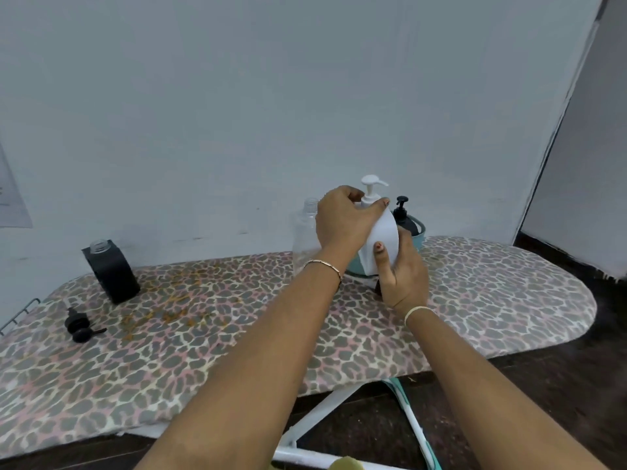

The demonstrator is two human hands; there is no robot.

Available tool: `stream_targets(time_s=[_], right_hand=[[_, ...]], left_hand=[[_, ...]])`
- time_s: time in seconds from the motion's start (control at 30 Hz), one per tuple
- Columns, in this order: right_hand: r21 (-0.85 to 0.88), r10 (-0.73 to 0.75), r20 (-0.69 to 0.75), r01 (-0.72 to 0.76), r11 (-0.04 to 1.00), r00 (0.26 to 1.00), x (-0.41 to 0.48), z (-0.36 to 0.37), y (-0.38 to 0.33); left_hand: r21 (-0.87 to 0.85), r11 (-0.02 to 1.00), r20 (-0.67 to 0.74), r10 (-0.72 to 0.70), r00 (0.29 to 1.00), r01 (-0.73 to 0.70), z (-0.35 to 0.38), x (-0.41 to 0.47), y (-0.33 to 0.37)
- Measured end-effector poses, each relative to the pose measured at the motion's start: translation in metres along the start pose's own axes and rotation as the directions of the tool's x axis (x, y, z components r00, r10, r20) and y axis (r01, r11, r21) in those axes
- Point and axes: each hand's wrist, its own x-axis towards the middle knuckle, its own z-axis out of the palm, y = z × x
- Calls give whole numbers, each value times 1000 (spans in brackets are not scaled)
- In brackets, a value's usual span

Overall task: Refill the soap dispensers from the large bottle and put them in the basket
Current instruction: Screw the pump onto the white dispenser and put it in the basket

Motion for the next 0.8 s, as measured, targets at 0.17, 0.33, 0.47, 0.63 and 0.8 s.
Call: stream_targets(time_s=[0.17, 0.33, 0.47, 0.63, 0.8], right_hand=[[-35, 0, 29, 1, 999, 1000, 38, 5, 16], [-62, 13, 68, -8, 998, 998, 70, 21, 36], [-67, 14, 85, -8, 998, 996, 86, 34, 53], [-211, -3, 72, 18, 977, 997, 94, 43, 68], [-331, 25, 18, -17, 944, 1000, 91, 48, 85]], left_hand=[[-10, 1000, -16, 11, 1000, -11, 26, 34, 11], [15, 1000, -3, 9, 1000, -9, 52, 65, 5], [12, 1000, -19, -29, 999, 29, 70, 84, -7], [12, 997, -15, -79, 997, 79, 91, 93, -34], [24, 991, 22, -129, 991, 129, 112, 90, -60]])
